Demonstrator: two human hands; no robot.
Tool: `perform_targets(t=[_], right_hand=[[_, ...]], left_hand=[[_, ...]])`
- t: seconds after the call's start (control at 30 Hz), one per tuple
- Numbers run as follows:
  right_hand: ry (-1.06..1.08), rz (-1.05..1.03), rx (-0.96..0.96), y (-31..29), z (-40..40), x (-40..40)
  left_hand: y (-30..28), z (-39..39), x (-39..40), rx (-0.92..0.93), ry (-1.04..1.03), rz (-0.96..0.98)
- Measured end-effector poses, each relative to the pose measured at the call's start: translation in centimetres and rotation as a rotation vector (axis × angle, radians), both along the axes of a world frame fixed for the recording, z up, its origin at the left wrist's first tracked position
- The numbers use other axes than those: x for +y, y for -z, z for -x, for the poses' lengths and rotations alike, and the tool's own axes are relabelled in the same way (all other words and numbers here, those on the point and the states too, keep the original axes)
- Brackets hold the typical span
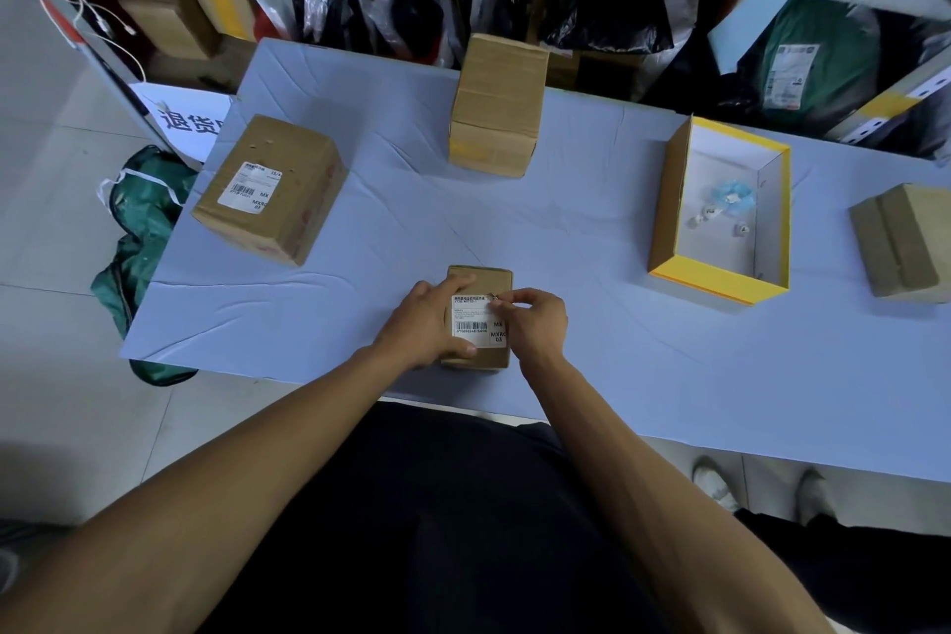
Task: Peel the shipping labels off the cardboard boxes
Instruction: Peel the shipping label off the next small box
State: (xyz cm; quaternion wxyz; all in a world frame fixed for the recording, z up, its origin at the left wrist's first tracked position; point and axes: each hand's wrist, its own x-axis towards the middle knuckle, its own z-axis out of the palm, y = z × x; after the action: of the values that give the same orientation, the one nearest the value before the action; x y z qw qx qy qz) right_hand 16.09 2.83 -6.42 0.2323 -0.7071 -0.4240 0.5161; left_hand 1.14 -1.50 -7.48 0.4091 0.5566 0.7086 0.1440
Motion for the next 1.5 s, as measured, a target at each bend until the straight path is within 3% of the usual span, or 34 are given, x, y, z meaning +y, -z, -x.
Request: perform_targets(t=[0.27,0.53,0.7,0.93,1.2,1.5], right_hand=[[-0.012,0.042,0.016,0.3,0.2,0.3],[-0.135,-0.113,-0.022,0.8,-0.9,-0.4],[-0.064,-0.069,-0.017,0.9,-0.8,0.1],[-0.244,-0.294,-0.076,1.1,-1.2,-0.1],[-0.377,-0.413,-0.14,2.3,-1.5,-0.2],[-0.302,-0.284,-0.101,2.1,-1.1,0.8]], left_hand=[[0.0,0.0,0.0,0.005,0.012,0.004],[1.0,0.7,-0.3,-0.031,0.034,0.018],[1.2,1.5,-0.1,-0.023,0.118,0.081],[0.8,1.8,-0.1,0.074,0.163,0.086],[0.8,1.8,-0.3,0.072,0.151,0.074],[1.2,1.9,-0.3,0.043,0.149,0.066]])
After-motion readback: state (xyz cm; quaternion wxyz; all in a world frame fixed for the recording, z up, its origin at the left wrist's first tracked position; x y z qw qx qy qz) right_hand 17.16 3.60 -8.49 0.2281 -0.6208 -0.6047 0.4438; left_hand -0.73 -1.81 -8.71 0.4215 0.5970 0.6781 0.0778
